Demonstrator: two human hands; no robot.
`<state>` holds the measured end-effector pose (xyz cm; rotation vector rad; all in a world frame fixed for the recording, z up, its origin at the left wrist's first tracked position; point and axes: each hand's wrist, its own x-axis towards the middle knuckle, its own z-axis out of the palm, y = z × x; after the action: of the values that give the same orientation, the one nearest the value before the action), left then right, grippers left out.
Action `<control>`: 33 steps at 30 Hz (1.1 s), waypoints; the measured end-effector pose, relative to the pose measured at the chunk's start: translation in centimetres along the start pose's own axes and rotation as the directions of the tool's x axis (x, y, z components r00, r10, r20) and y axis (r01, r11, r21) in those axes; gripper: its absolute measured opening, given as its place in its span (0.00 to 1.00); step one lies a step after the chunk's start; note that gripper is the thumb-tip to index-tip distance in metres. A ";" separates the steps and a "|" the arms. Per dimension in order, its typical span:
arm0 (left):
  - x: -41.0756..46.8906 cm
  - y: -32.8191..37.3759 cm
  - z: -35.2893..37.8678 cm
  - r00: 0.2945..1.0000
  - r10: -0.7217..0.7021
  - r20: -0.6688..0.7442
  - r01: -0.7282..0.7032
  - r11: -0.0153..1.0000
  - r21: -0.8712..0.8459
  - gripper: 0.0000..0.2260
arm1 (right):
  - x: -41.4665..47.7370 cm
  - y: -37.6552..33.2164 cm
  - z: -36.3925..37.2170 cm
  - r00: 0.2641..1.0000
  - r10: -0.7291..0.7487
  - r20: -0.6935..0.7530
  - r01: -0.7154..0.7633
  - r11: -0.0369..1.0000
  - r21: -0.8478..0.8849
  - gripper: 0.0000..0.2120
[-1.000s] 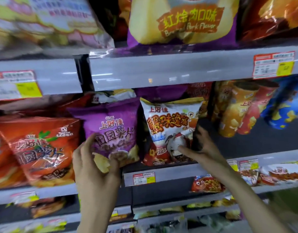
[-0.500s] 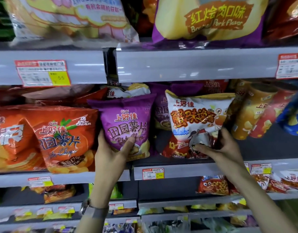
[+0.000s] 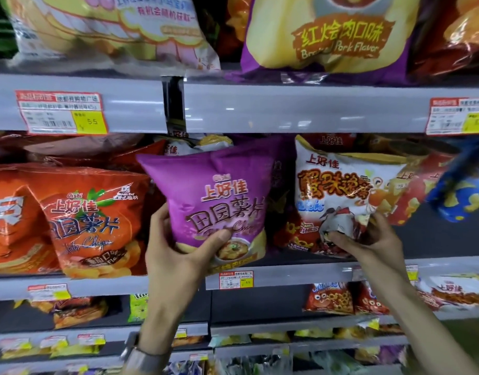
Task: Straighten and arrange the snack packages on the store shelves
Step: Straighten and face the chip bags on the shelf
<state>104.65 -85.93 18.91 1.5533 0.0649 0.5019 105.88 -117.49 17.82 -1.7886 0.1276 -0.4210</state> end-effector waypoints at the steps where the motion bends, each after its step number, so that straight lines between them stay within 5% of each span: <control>1: -0.4 0.1 -0.7 1.000 0.005 -0.017 -0.005 1.000 -0.019 0.37 | 0.0 -0.1 0.6 1.000 -0.003 0.019 0.003 1.000 0.010 0.36; 10: -5.2 -0.9 -7.7 0.995 -0.059 -0.080 0.057 0.998 -0.031 0.35 | -0.3 -0.2 11.0 0.968 -0.081 0.239 0.058 0.993 0.103 0.33; 19: -8.2 -0.7 -10.3 0.988 -0.091 -0.123 0.090 0.996 -0.019 0.34 | -1.4 -0.4 18.7 0.914 -0.082 0.396 0.035 0.992 0.123 0.44; 24: -7.9 -0.6 -9.4 0.990 -0.096 -0.104 0.100 0.994 0.037 0.39 | -1.6 -0.4 17.7 0.900 -0.026 0.434 -0.015 0.996 0.092 0.46; 29: -6.8 0.8 -5.0 0.991 -0.133 -0.013 0.133 0.990 0.049 0.40 | -3.7 -0.6 11.9 0.937 -0.047 0.347 -0.050 0.963 0.266 0.25; 31: -6.3 1.3 -2.6 0.990 -0.132 0.055 0.129 0.990 0.053 0.40 | -4.4 -0.2 8.8 0.891 -0.010 0.454 -0.077 0.982 0.171 0.16; 33: -5.8 1.9 0.0 0.983 -0.124 0.132 0.119 0.992 0.048 0.41 | -4.9 -0.7 6.3 0.784 0.031 0.620 -0.107 0.991 0.086 0.27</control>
<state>98.90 -88.04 19.20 1.6074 0.0658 0.2999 103.46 -110.00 16.18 -1.7129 -0.2917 0.2270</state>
